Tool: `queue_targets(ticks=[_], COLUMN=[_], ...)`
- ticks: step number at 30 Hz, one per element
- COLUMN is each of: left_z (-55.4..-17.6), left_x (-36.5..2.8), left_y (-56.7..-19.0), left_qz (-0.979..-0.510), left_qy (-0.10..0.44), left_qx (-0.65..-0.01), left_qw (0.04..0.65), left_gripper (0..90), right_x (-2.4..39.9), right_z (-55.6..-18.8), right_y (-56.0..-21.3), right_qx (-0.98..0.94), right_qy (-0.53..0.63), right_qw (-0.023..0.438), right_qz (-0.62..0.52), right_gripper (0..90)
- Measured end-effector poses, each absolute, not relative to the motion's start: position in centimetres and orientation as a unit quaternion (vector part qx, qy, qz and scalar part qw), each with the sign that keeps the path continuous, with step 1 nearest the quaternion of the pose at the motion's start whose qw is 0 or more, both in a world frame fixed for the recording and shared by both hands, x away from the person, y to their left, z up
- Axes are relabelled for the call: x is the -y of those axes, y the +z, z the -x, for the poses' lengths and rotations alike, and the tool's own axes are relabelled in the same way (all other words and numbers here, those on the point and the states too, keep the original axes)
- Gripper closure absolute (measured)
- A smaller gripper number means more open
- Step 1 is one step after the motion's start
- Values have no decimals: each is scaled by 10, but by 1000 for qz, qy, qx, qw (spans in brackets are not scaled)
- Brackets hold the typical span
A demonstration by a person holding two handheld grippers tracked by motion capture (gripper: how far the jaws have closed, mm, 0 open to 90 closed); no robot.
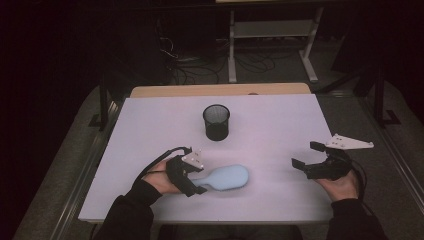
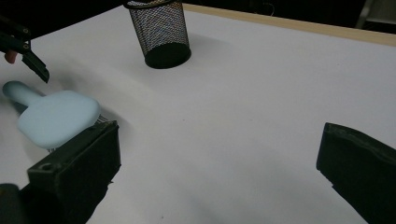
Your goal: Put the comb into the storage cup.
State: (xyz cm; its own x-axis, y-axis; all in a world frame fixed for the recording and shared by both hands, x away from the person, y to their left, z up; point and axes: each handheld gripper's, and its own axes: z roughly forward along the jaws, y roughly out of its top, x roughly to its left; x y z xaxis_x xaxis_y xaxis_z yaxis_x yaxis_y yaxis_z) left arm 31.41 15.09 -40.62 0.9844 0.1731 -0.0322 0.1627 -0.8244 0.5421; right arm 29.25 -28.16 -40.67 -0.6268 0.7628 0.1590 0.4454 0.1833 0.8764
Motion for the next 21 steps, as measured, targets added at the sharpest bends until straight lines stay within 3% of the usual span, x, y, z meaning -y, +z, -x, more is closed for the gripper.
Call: queue_targets(ticks=[14, 21], left_z=[-317, -318], left_x=[-147, -144], left_y=[-419, -424], left_qz=[-959, -961], left_qy=[15, 17], left_qx=[-90, -85], left_qw=[267, 262], left_gripper=[248, 309], right_x=[281, 281], right_z=[-293, -293], right_y=[-407, -408], right_qx=[-754, -755], right_qy=[496, 496], right_qw=[159, 159], right_qz=[-400, -399], right_gripper=[0, 0])
